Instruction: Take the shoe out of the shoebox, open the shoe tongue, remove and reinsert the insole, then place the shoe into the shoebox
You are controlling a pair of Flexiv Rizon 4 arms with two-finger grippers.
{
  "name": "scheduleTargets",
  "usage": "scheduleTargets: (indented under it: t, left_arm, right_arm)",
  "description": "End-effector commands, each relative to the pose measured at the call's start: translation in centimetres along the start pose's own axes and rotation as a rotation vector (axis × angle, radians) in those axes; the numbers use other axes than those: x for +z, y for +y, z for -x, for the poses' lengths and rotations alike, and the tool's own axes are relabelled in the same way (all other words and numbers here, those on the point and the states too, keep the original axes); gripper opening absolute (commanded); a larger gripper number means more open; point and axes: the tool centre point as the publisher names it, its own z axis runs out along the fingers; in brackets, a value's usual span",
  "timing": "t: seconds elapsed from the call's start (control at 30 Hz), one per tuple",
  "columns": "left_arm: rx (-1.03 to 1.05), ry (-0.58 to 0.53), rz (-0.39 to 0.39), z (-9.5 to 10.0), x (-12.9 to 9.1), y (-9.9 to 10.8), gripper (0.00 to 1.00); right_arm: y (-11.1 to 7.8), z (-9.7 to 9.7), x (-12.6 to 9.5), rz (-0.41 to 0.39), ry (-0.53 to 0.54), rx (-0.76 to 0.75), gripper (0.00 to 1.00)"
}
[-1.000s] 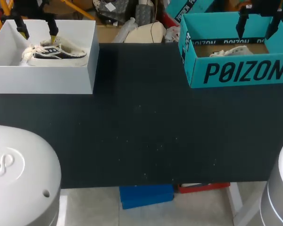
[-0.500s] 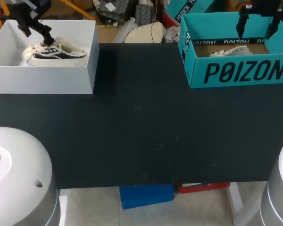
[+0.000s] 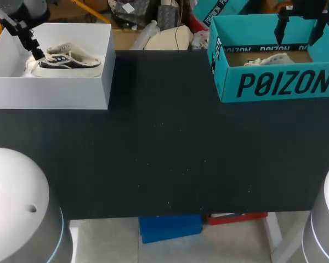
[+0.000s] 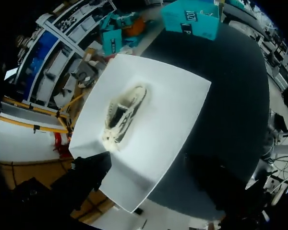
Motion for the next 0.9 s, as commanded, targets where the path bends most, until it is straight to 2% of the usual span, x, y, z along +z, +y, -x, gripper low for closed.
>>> scheduleTargets:
  t: [0.03,0.1,0.2,0.57,0.67,0.7,0.77,0.8,0.87,0.9]
  left_arm:
    - [0.158,0.086,0.024,2.4,1.7,-0.3,1.00]
    - [0.194,0.119,0.020,2.8,2.0,-0.3,1.00]
    - [0.227,0.057,0.069,3.6,2.7,-0.6,1.00]
    - [0.227,0.057,0.069,3.6,2.7,-0.6,1.00]
    - [0.208,0.167,0.050,3.5,4.0,-1.4,1.00]
    - [0.215,0.189,0.069,3.6,4.6,-1.5,1.00]
    - [0.250,0.222,0.079,4.1,5.4,-2.0,1.00]
    - [0.288,0.200,0.111,4.4,5.7,-2.2,1.00]
    - [0.307,0.225,0.098,4.9,6.2,-2.7,1.00]
    - [0.324,0.227,0.119,5.1,6.6,-2.9,0.98]
  right_arm:
    - [0.0,0.0,-0.1,0.000,0.000,0.000,1.00]
    - [0.0,0.0,-0.1,0.000,0.000,0.000,1.00]
    - [0.0,0.0,-0.1,0.000,0.000,0.000,1.00]
    - [0.0,0.0,-0.1,0.000,0.000,0.000,1.00]
    - [0.0,0.0,-0.1,0.000,0.000,0.000,1.00]
    - [0.0,0.0,-0.1,0.000,0.000,0.000,1.00]
    - [0.0,0.0,-0.1,0.000,0.000,0.000,1.00]
    - [0.0,0.0,-0.1,0.000,0.000,0.000,1.00]
    - [0.0,0.0,-0.1,0.000,0.000,0.000,1.00]
    - [0.0,0.0,-0.1,0.000,0.000,0.000,1.00]
